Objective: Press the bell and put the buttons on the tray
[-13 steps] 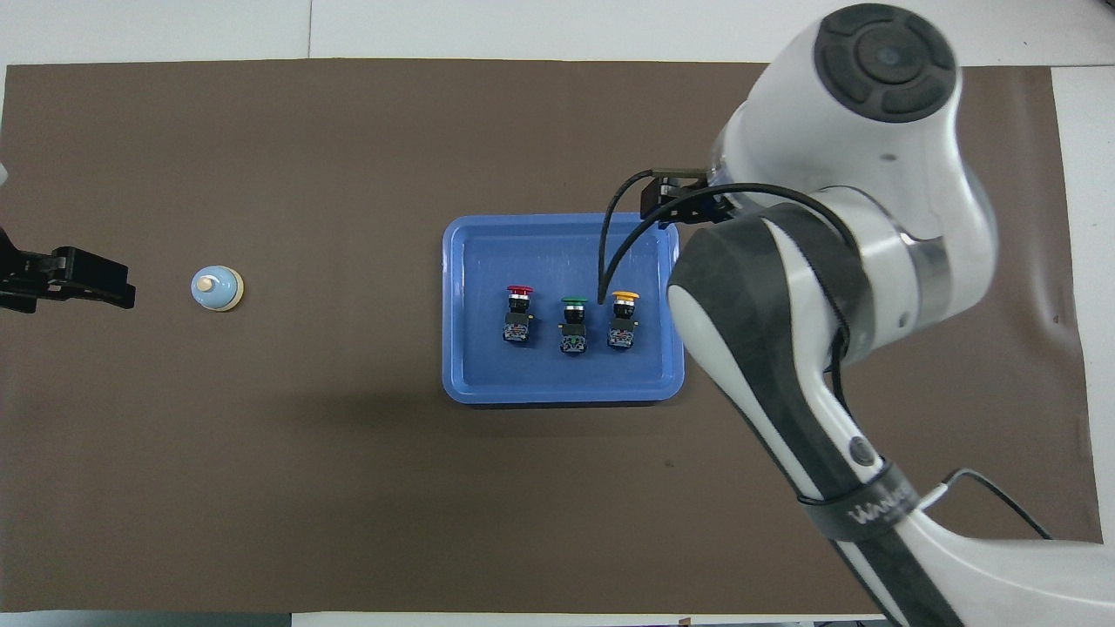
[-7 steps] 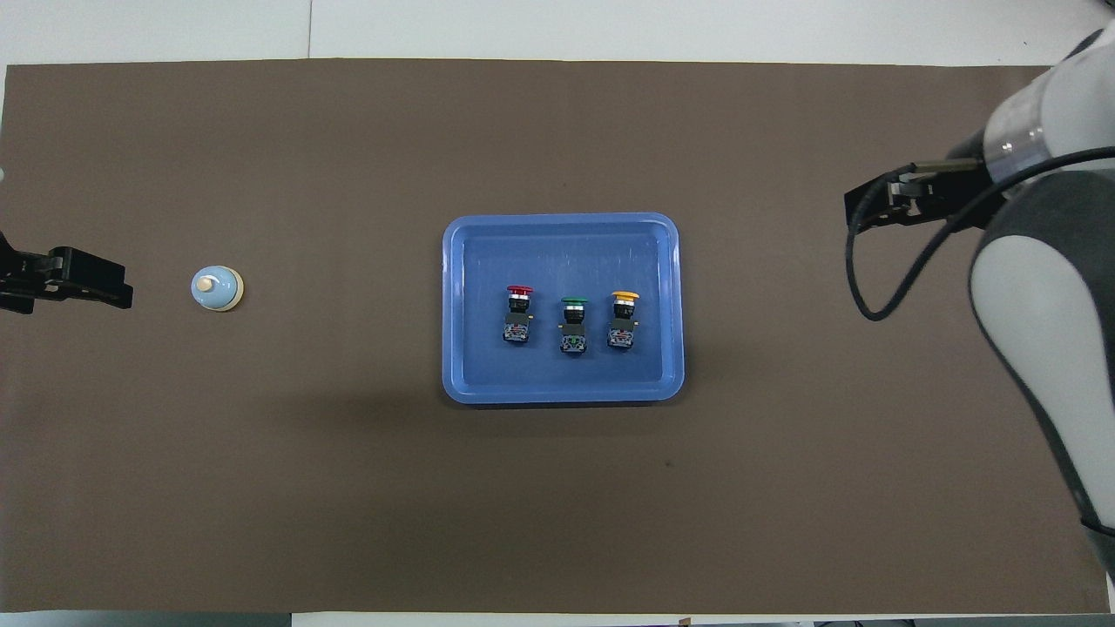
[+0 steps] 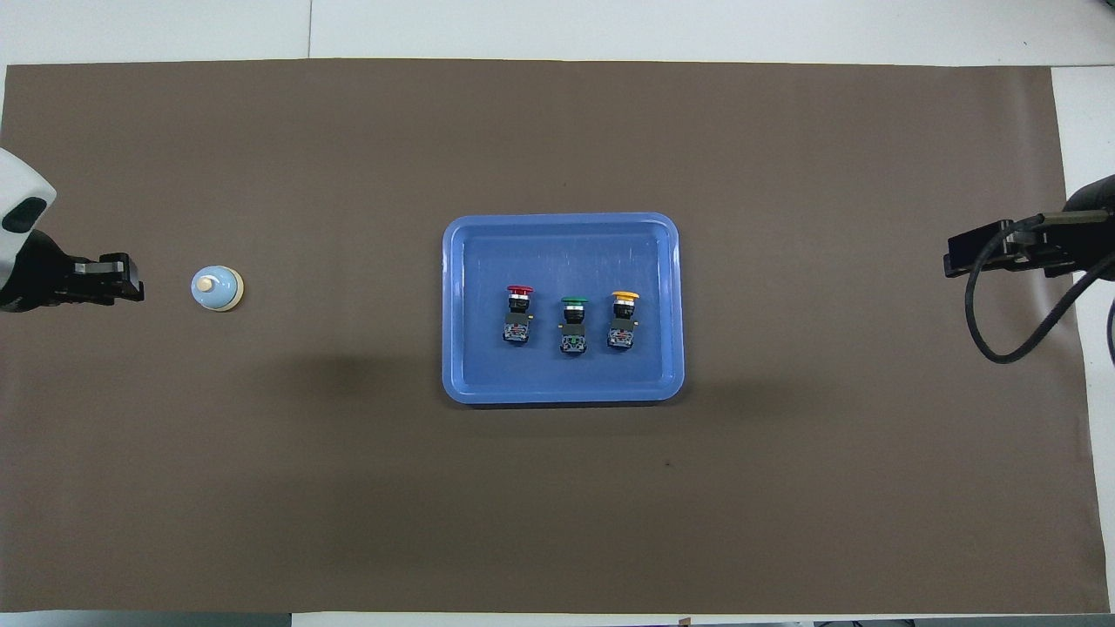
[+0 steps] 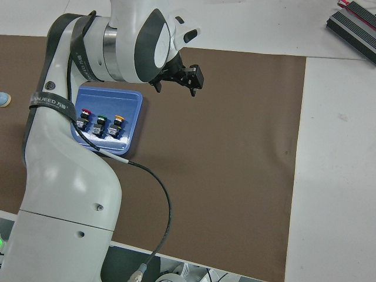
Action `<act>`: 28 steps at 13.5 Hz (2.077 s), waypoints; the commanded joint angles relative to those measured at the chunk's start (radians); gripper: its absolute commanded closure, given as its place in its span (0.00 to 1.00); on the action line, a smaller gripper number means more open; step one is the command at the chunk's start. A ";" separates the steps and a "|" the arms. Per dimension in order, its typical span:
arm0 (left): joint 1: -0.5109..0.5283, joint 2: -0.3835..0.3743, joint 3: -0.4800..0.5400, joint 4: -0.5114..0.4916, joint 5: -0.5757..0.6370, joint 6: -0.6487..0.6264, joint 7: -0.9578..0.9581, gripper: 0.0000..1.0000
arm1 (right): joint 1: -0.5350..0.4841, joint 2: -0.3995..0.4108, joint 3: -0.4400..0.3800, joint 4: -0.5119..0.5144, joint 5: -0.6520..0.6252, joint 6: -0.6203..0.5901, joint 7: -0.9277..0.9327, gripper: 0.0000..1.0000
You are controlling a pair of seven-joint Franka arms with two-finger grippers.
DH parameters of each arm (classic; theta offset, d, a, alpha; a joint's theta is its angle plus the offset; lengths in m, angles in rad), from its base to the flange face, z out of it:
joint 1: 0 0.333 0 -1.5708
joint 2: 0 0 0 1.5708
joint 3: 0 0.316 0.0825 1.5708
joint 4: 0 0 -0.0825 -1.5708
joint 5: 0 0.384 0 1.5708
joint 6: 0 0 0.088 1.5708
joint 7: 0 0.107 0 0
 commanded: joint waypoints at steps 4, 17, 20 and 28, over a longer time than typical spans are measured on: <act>0.036 0.180 0.001 -0.103 -0.008 0.322 0.039 1.00 | -0.059 -0.019 0.015 -0.026 -0.011 0.005 -0.075 0.00; 0.044 0.265 0.003 -0.103 -0.006 0.384 0.048 1.00 | -0.043 -0.025 0.021 -0.034 -0.019 -0.032 -0.059 0.00; 0.029 0.232 -0.002 0.078 -0.006 0.073 0.047 0.49 | -0.043 -0.023 0.021 -0.034 -0.019 -0.030 -0.057 0.00; -0.034 0.005 -0.005 0.125 -0.008 -0.230 0.045 0.00 | -0.023 -0.025 0.033 -0.034 -0.019 -0.029 -0.034 0.00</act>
